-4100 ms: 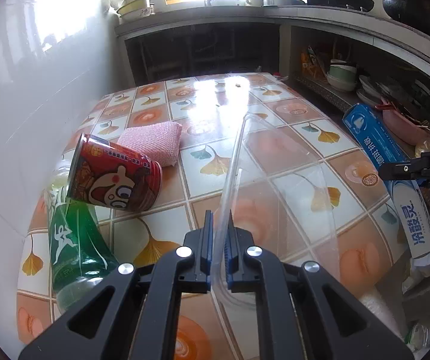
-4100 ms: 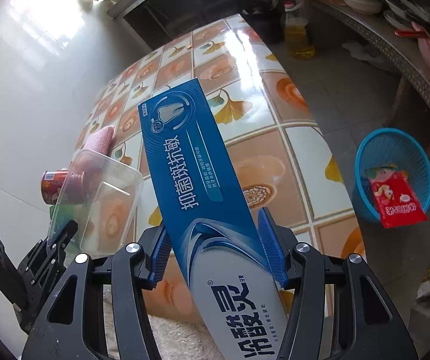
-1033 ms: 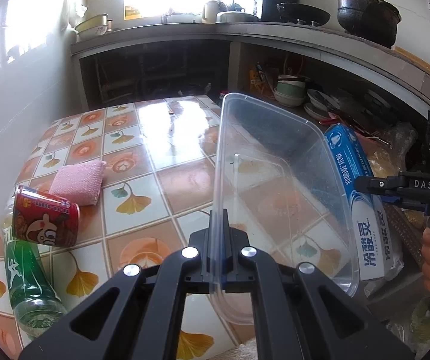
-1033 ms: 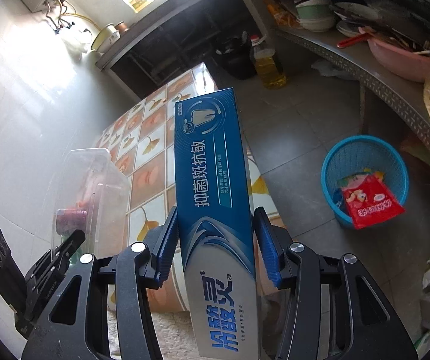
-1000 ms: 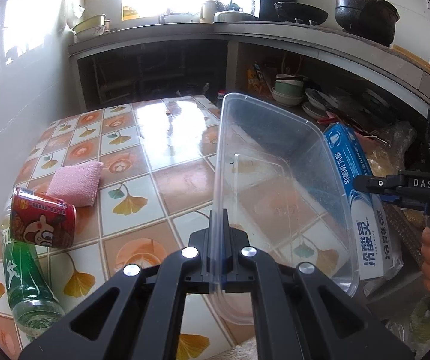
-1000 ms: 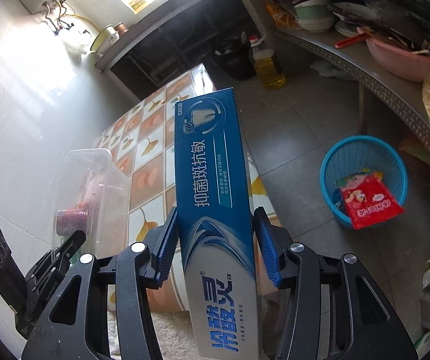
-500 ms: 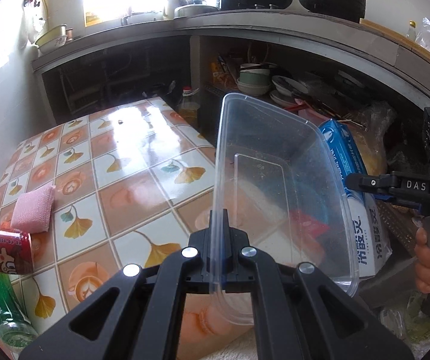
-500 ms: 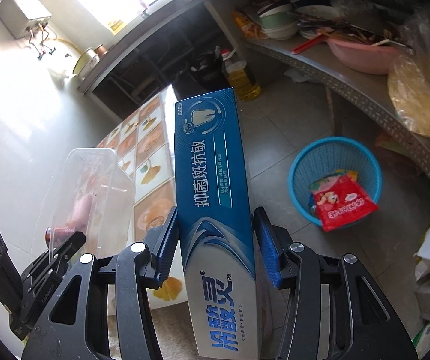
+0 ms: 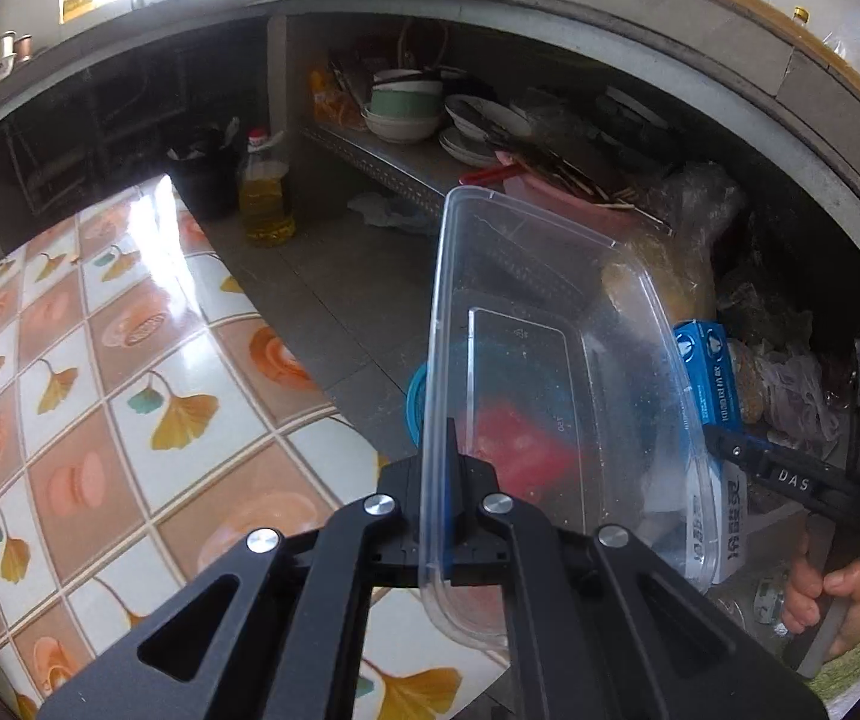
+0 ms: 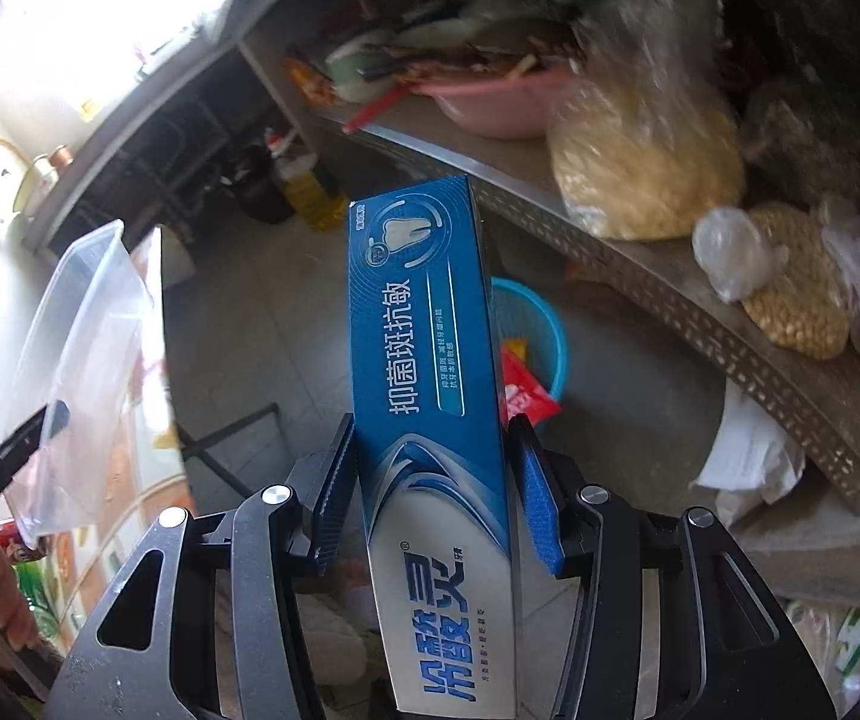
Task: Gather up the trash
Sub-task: 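Carry the container and toothpaste box to the blue wastebasket and open both tools, then lower the blue toothpaste box into the wastebasket and open the right tool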
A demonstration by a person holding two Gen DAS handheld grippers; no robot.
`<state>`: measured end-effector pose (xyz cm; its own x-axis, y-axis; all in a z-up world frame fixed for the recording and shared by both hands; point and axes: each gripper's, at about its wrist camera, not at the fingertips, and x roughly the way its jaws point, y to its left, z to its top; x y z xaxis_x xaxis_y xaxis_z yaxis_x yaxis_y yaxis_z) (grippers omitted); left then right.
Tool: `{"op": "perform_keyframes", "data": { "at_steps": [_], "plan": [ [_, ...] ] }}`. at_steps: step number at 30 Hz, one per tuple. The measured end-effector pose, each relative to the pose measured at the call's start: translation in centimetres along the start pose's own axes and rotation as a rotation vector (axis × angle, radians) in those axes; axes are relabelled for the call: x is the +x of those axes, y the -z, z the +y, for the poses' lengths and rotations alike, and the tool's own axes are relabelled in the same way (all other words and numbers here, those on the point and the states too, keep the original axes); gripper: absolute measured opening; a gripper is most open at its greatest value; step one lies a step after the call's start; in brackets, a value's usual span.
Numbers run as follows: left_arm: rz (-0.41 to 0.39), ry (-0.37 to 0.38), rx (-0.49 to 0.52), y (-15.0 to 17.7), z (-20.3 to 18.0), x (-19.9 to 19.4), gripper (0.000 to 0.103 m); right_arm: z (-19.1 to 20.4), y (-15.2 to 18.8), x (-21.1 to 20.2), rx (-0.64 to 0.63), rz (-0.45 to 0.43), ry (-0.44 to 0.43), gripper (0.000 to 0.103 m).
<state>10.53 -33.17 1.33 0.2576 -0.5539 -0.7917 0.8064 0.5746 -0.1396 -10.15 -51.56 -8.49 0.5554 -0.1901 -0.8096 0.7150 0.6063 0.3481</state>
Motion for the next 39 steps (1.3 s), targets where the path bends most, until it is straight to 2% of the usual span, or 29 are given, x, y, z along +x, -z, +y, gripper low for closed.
{"op": "perform_keyframes", "data": {
  "at_steps": [7, 10, 11, 13, 16, 17, 18, 20, 23, 25, 33, 39],
  "plan": [
    [0.219, 0.056, -0.008, -3.5, -0.6, 8.9, 0.001, -2.2, -1.3, 7.3, 0.064, 0.139, -0.005, 0.047],
    [0.309, 0.047, -0.019, -4.4, -0.3, 13.2, 0.001, -2.9, -2.4, 10.7, 0.090, 0.191, 0.000, 0.047],
    [0.334, 0.021, -0.022, -4.8, -0.3, 14.8, 0.001, -3.0, -3.0, 11.9, 0.096, 0.202, 0.018, 0.047],
    [0.356, -0.003, -0.011, -5.6, -0.5, 16.9, 0.001, -3.1, -4.4, 13.9, 0.107, 0.222, 0.029, 0.048],
    [0.419, 0.016, -0.035, -6.6, -1.0, 20.3, 0.003, -3.3, -6.9, 17.1, 0.112, 0.233, 0.068, 0.052],
    [0.427, 0.020, -0.048, -6.9, -1.1, 21.2, 0.008, -3.4, -7.4, 18.1, 0.103, 0.235, 0.089, 0.055],
    [0.423, 0.026, -0.056, -7.2, -1.2, 21.6, 0.019, -3.5, -8.0, 19.1, 0.096, 0.241, 0.107, 0.062],
    [0.410, 0.006, -0.066, -7.4, -1.4, 21.7, 0.037, -3.5, -8.1, 19.6, 0.090, 0.243, 0.143, 0.065],
    [0.377, 0.033, -0.075, -7.0, -1.3, 20.5, 0.039, -3.6, -7.2, 18.9, 0.069, 0.228, 0.158, 0.065],
    [0.354, 0.016, -0.056, -6.6, -1.3, 19.5, 0.042, -3.6, -6.0, 17.7, 0.054, 0.205, 0.164, 0.065],
    [0.224, 0.030, -0.026, -4.9, -1.1, 12.9, 0.053, -4.2, -1.5, 14.4, 0.026, 0.164, 0.111, 0.065],
    [0.104, 0.055, -0.044, -3.0, 0.4, 5.8, 0.061, -4.8, -2.1, 15.0, -0.010, 0.164, 0.190, 0.066]
  ]
}}
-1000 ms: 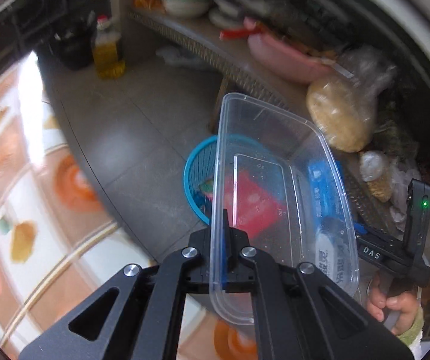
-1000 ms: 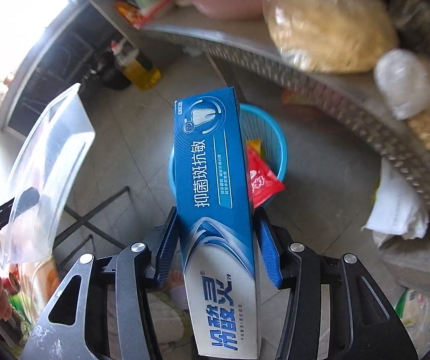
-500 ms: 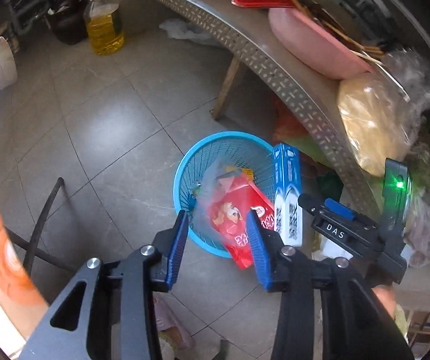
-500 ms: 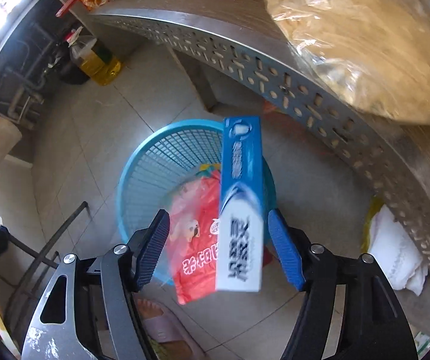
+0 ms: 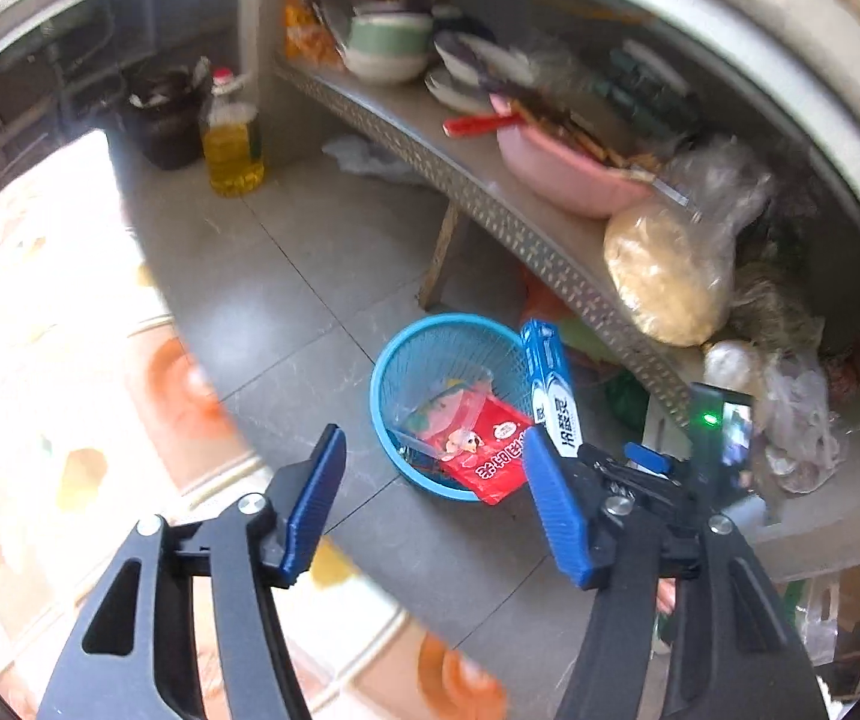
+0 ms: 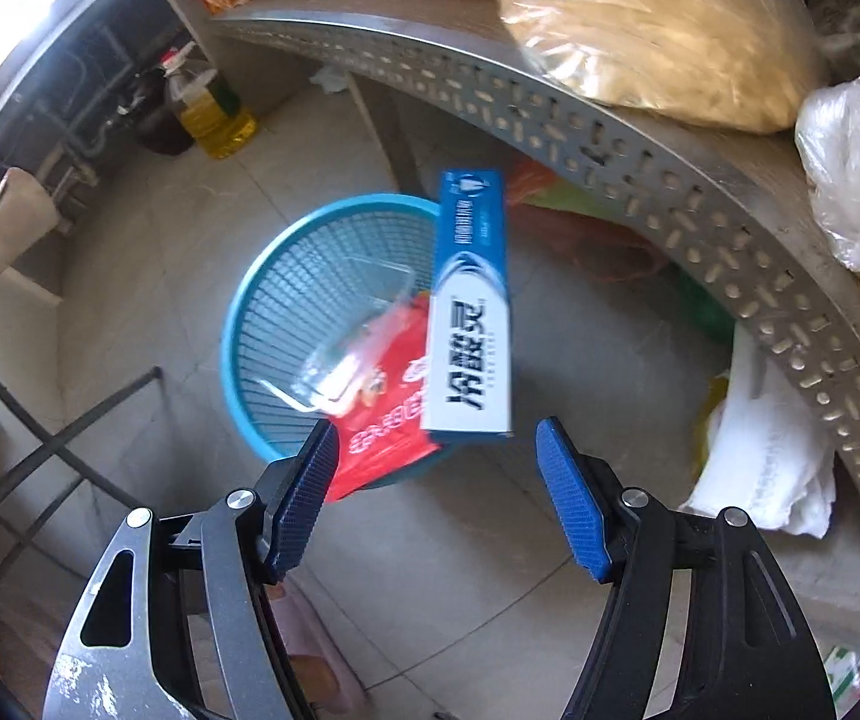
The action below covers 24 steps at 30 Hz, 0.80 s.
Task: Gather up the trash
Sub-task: 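Lower the blue toothpaste box into the wastebasket and open the right tool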
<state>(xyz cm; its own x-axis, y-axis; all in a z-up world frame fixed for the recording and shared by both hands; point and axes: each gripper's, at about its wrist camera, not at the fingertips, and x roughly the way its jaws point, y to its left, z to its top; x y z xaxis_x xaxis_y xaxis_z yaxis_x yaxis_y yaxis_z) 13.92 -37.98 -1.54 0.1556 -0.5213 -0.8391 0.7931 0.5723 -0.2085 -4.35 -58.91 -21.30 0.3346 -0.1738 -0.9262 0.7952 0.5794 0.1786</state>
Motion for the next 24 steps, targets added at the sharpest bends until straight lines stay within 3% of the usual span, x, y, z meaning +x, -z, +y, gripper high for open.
{"op": "perform_keyframes", "data": {
  "at_steps": [9, 15, 24],
  "plan": [
    [-0.118, 0.024, -0.029, 4.6, 2.8, -8.3, 0.064, 1.0, -2.4, 6.5, -0.084, 0.073, 0.139, 0.069],
    [-0.128, -0.020, -0.030, 8.2, 4.7, -11.5, 0.064, 1.5, -2.7, 10.7, -0.109, 0.138, 0.253, 0.046],
    [-0.108, -0.011, -0.066, 10.8, 6.5, -11.6, 0.064, 1.7, -1.4, 9.0, -0.159, 0.127, 0.267, 0.044]
  ]
}}
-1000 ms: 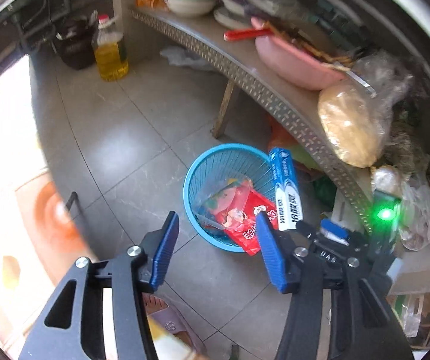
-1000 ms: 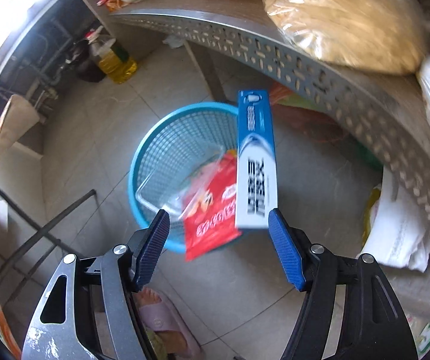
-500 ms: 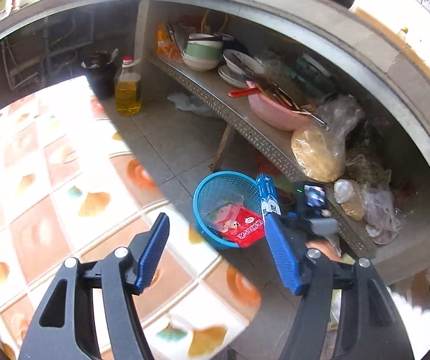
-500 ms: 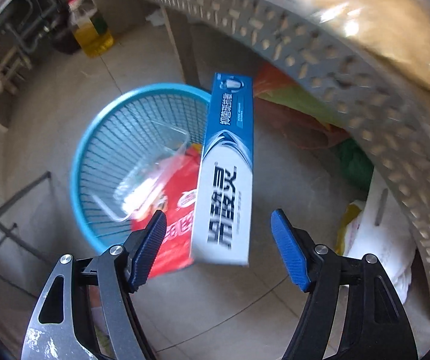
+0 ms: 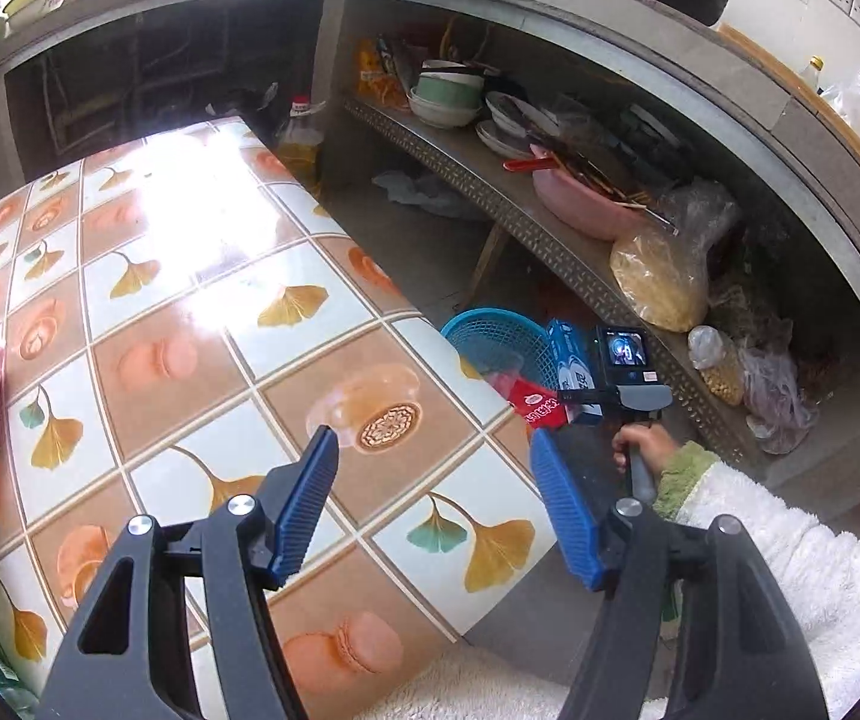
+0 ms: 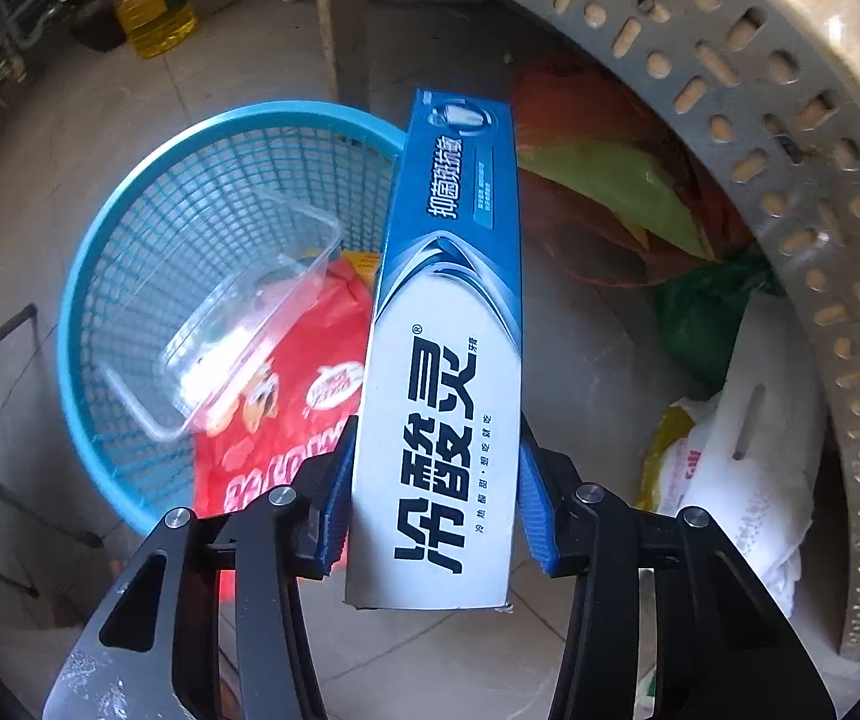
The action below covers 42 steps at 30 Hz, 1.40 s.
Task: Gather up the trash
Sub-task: 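Lower the blue toothpaste box into the wastebasket and open the right tool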
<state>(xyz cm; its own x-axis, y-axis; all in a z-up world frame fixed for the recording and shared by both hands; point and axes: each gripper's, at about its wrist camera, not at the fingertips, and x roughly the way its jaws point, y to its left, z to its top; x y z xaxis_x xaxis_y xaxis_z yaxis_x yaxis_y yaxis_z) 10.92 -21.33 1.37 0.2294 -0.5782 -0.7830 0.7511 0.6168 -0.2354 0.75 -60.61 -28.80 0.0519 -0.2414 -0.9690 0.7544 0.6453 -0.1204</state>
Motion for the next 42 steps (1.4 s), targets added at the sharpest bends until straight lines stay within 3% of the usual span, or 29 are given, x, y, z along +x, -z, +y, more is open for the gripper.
{"op": "perform_keyframes", "data": {
  "at_steps": [8, 17, 27, 30, 34, 40, 42],
  "plan": [
    [-0.004, 0.025, -0.032, 0.4, 1.0, 0.0, 0.064, 1.1, 3.1, -4.1, -0.099, 0.053, -0.091, 0.044],
    [-0.017, 0.022, -0.082, 0.9, 2.6, -0.6, 0.064, 0.8, 1.0, -4.8, -0.009, 0.127, -0.217, 0.046],
    [-0.014, 0.014, -0.117, 1.3, 3.8, -0.9, 0.064, 2.0, -0.1, -1.6, 0.025, 0.155, -0.141, 0.046],
    [-0.019, 0.008, -0.123, 1.3, 4.0, -1.0, 0.065, 1.8, 0.4, -1.9, 0.051, 0.153, -0.156, 0.046],
    [-0.020, 0.007, -0.129, 1.5, 4.2, -1.1, 0.065, 2.0, 1.2, -2.8, 0.039, 0.145, -0.206, 0.046],
    [-0.014, 0.012, -0.131, 1.5, 4.4, -0.9, 0.066, 1.8, 3.5, -4.5, 0.095, 0.134, -0.382, 0.052],
    [-0.010, 0.015, -0.130, 1.5, 4.3, -0.8, 0.066, 2.8, 4.1, -4.5, 0.054, 0.129, -0.377, 0.052]
  ]
}}
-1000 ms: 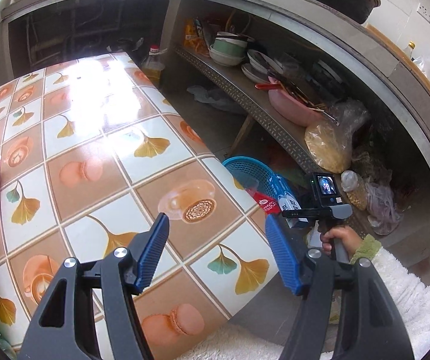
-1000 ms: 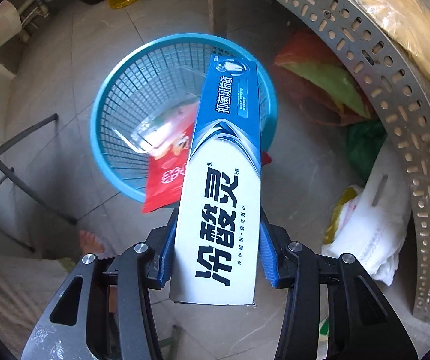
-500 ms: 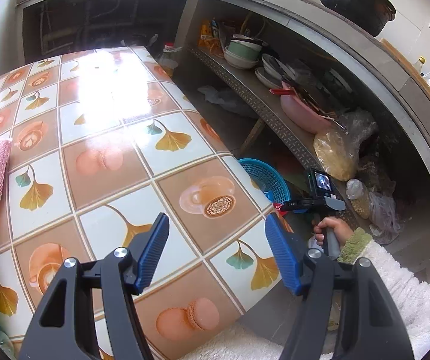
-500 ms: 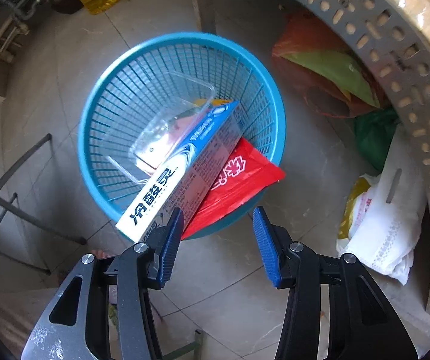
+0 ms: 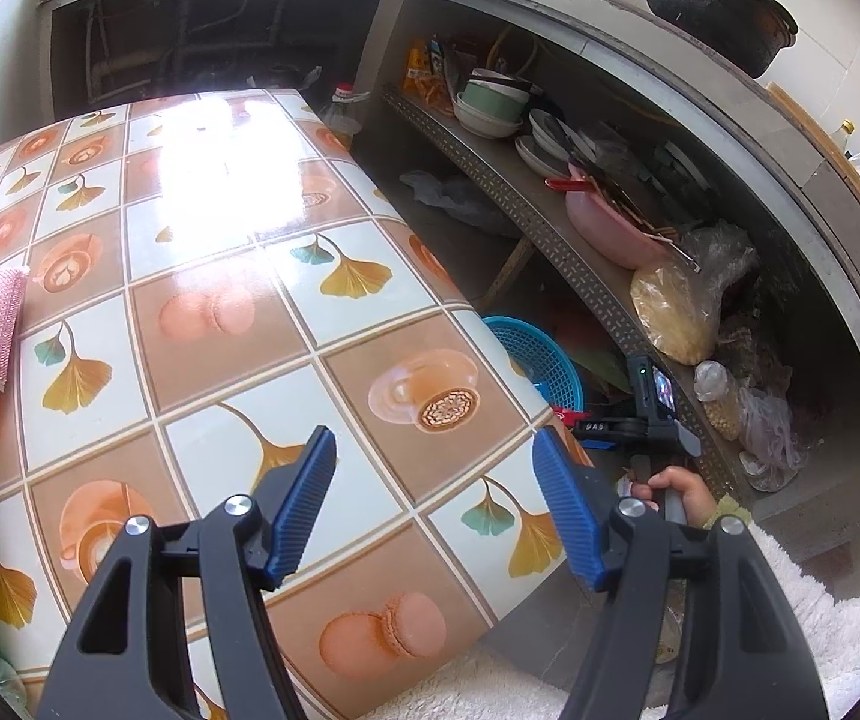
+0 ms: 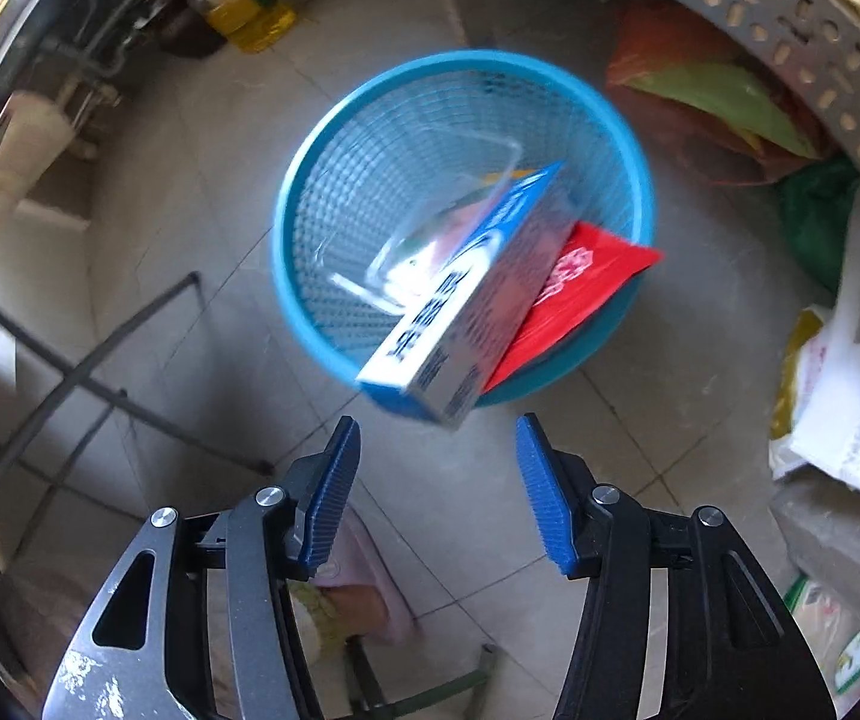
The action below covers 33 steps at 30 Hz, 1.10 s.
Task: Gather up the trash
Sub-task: 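Lower the blue toothpaste box into the wastebasket and open the right tool, then move both tools back toward the table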
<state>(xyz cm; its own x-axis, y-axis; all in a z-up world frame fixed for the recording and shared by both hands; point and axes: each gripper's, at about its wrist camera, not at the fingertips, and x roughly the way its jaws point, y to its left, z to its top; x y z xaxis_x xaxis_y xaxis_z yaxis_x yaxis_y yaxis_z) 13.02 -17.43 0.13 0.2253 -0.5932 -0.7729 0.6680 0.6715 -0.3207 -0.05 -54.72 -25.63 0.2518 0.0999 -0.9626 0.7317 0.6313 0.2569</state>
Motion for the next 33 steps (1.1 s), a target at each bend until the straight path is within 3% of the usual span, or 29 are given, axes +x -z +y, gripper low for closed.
{"op": "perform_keyframes", "data": {
  "at_steps": [4, 9, 17, 20, 22, 25, 33],
  "plan": [
    [0.004, 0.004, 0.006, 0.0, -0.2, 0.1, 0.066, 1.4, 0.3, 2.0, -0.056, 0.025, 0.060, 0.041],
    [0.008, -0.003, -0.003, 0.1, -0.1, 0.0, 0.066, 0.9, -1.1, 4.0, -0.011, 0.031, 0.109, 0.025],
    [0.014, -0.004, -0.016, 0.2, 0.2, 0.2, 0.066, 1.2, -1.9, 5.2, -0.016, 0.025, 0.142, 0.024],
    [0.007, 0.002, -0.012, 0.3, 0.1, -0.1, 0.067, 1.5, -1.5, 4.7, -0.016, 0.008, 0.141, 0.027],
    [-0.002, 0.003, -0.009, 0.5, 0.0, -0.4, 0.068, 1.8, -0.9, 3.7, -0.018, -0.011, 0.133, 0.039],
    [-0.019, 0.001, -0.001, 0.7, 0.0, -0.9, 0.069, 2.2, 0.1, 1.0, -0.032, -0.058, 0.131, 0.046],
    [-0.051, -0.007, 0.009, 1.8, 0.2, -2.4, 0.077, 4.6, 4.4, -8.7, -0.065, -0.269, 0.074, 0.072]
  ]
}}
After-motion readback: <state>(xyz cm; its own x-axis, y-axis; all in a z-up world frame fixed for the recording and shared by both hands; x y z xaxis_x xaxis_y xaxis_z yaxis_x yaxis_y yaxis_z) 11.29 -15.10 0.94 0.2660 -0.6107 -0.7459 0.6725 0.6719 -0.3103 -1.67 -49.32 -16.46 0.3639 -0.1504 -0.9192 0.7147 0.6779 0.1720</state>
